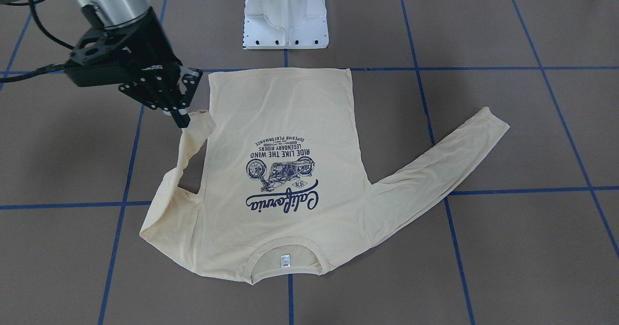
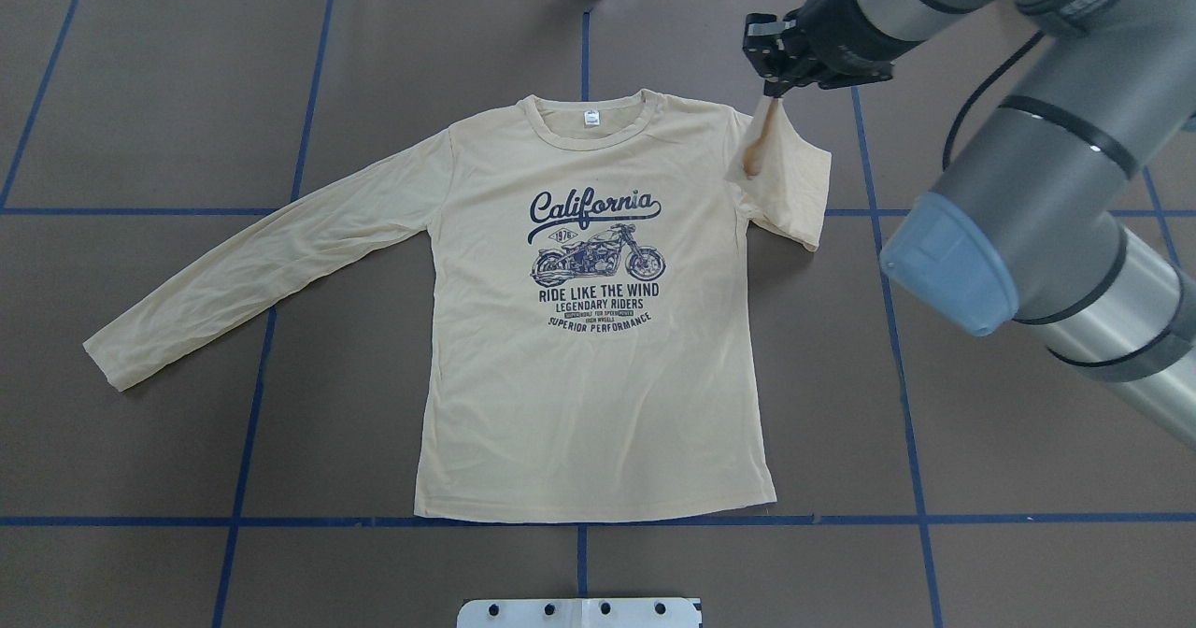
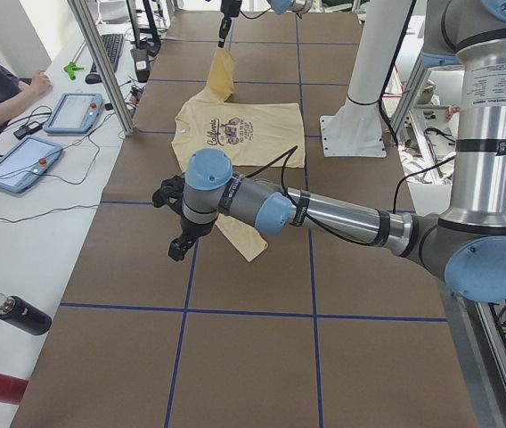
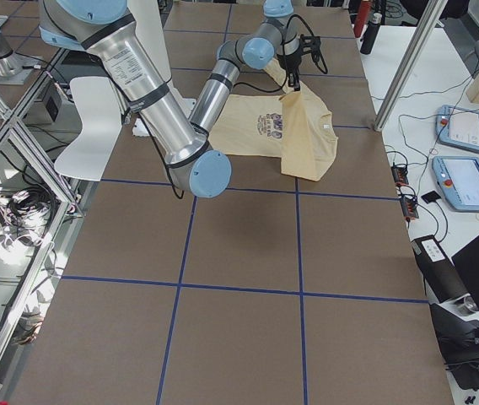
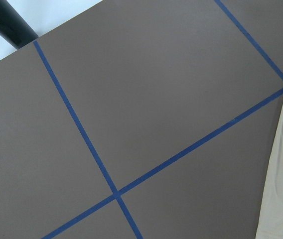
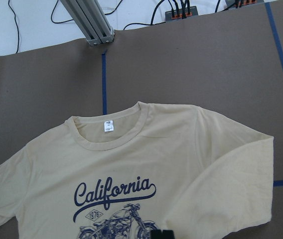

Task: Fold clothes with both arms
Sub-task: 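Carry the sleeve with the right gripper across the shirt body, then release the sleeve and withdraw the right gripper from the shirt, then grasp the other sleeve cuff with the left gripper, then fold the held sleeve with the left gripper across the shirt body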

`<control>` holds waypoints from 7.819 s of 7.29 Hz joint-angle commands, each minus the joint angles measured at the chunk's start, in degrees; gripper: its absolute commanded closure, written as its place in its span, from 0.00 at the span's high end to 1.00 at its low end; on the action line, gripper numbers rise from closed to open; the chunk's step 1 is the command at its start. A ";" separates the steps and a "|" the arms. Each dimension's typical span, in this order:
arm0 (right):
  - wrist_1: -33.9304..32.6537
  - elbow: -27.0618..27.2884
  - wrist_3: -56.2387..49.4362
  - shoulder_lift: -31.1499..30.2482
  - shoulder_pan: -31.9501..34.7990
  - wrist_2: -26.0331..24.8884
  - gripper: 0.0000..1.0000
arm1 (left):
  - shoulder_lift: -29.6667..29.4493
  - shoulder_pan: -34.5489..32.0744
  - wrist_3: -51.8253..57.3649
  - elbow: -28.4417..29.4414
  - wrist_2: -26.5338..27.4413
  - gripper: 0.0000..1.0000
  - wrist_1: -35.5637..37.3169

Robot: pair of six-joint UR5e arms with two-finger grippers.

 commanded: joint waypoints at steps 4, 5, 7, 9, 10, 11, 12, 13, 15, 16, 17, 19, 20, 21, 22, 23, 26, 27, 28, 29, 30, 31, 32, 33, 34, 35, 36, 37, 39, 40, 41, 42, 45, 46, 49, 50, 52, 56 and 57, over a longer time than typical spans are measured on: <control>0.15 -33.95 12.22 30.67 -12.75 -15.50 0.00 | -0.11 0.09 0.00 2.06 -0.07 1.00 -0.11; 0.59 -41.77 14.15 35.34 -14.88 -18.06 0.00 | -0.11 0.09 0.09 2.06 0.02 1.00 -0.11; 6.27 -52.70 20.55 40.20 -16.13 -19.05 0.21 | -0.11 0.09 0.09 2.06 -0.07 1.00 -0.11; 9.90 -56.53 23.64 42.32 -16.05 -19.05 0.96 | -0.11 0.09 0.09 1.98 -0.07 1.00 -0.19; 9.99 -56.79 23.92 43.02 -15.87 -18.96 0.96 | -0.11 0.09 0.09 1.89 -0.07 1.00 -0.19; 10.08 -56.71 23.84 43.20 -15.69 -18.61 0.96 | -0.11 0.09 0.00 1.97 -0.15 1.00 -0.11; 9.99 -56.44 23.14 43.12 -14.82 -16.61 0.99 | -0.11 0.09 -0.35 1.98 -0.24 1.00 -0.11; 9.47 -55.48 21.13 41.73 -12.55 -10.15 0.99 | -0.20 0.09 -0.44 1.80 -0.15 1.00 -1.32; 2.92 -40.19 15.61 31.40 -10.86 -7.63 0.99 | 0.15 1.83 -0.53 1.45 -0.15 1.00 -6.51; -2.43 -32.70 11.57 26.82 -9.55 -5.71 0.99 | 0.33 5.24 -0.70 1.62 -0.15 1.00 -6.78; -5.01 -23.40 7.36 19.72 -8.06 -3.52 0.99 | 0.33 8.14 -0.79 1.71 0.02 1.00 -6.96; -5.04 -6.42 -4.48 1.20 -3.85 -0.79 1.00 | 3.38 12.71 -8.56 1.19 0.81 1.00 -14.10; -4.43 -1.82 -11.86 -5.94 -0.87 2.36 1.00 | 6.97 15.70 -16.44 1.18 3.25 1.00 -24.17; -3.46 2.06 -17.68 -13.15 1.77 4.22 1.00 | 10.31 20.69 -24.44 1.18 7.10 1.00 -32.63; 0.55 3.66 -21.30 -19.22 4.15 6.50 1.00 | 11.83 25.70 -29.83 1.10 11.14 1.00 -36.11; 7.81 3.59 -23.86 -25.72 6.61 9.57 1.00 | 12.54 29.67 -33.10 1.01 13.88 1.00 -38.05; 18.78 3.50 -29.60 -37.38 12.08 16.19 1.00 | 12.63 38.91 -37.44 1.10 20.83 1.00 -38.25; 18.78 3.41 -29.60 -37.56 12.08 16.11 1.00 | 12.63 42.24 -38.40 1.27 23.99 1.00 -38.25; 18.78 3.41 -29.51 -37.56 12.08 16.02 1.00 | 12.63 43.67 -38.41 1.45 24.10 1.00 -38.16; 18.78 3.41 -29.51 -37.56 12.08 16.02 1.00 | 12.72 45.16 -38.41 1.71 24.28 0.99 -37.99; 18.78 3.41 -29.51 -37.56 12.08 16.02 1.00 | 12.72 46.05 -38.41 1.80 24.28 0.89 -37.90; 18.78 3.41 -29.43 -37.65 12.08 16.02 1.00 | 12.81 46.75 -38.41 1.89 24.28 0.75 -37.90; 18.78 3.41 -29.43 -37.65 12.08 16.02 1.00 | 13.42 47.45 -38.41 1.89 24.28 0.62 -37.90; 18.78 3.41 -29.25 -37.65 11.99 16.02 1.00 | 13.69 47.81 -38.32 1.97 24.28 0.61 -37.90; 18.78 3.41 -29.16 -37.65 11.99 15.93 1.00 | 14.04 48.07 -38.15 1.98 24.19 0.59 -37.90; 18.78 3.41 -29.16 -37.57 11.99 15.93 1.00 | 14.04 48.25 -38.14 1.98 24.19 0.54 -37.90; 18.78 3.41 -29.07 -37.56 11.99 16.02 1.00 | 14.04 48.34 -38.14 1.98 24.19 0.40 -37.90; 18.78 3.41 -28.99 -37.56 11.99 16.02 1.00 | 14.13 48.34 -38.14 2.06 24.28 0.09 -37.81; 18.78 3.50 -28.99 -37.56 11.99 15.93 1.00 | 14.74 47.90 -37.36 1.28 24.28 0.00 -37.90; 18.87 3.59 -28.90 -37.56 11.99 15.93 1.00 | 14.48 46.86 -35.09 0.40 24.11 0.00 -37.72; 18.87 3.59 -28.90 -37.56 11.99 15.93 1.00 | 13.78 41.02 -30.02 -1.43 23.93 0.00 -35.37; 18.87 3.59 -28.90 -37.56 11.99 15.84 1.00 | 10.30 38.52 -27.10 -6.93 23.67 0.00 -25.43; 18.87 3.59 -28.72 -37.30 11.99 15.84 1.00 | -20.30 38.41 -27.33 -13.85 23.84 0.00 18.84; 18.78 3.59 -28.72 -37.21 11.99 15.84 1.00 | -31.11 38.76 -27.94 -11.50 23.58 0.00 28.28; 18.87 3.68 -28.63 -37.04 11.99 15.84 1.00 | -50.75 44.02 -39.88 4.20 23.40 0.00 30.57; 18.78 3.68 -28.63 -37.04 11.99 15.84 1.00 | -56.57 45.34 -43.82 10.35 23.31 0.00 30.48; 18.78 3.59 -28.63 -37.04 11.99 15.84 1.00 | -67.74 48.67 -53.04 24.42 23.49 0.00 28.83; 18.78 3.50 -28.63 -37.04 11.99 15.84 1.00 | -77.10 56.16 -71.27 45.30 24.02 0.00 9.40; 18.78 3.41 -28.63 -36.95 11.99 15.84 1.00 | -77.02 56.16 -74.50 45.39 23.93 0.55 6.08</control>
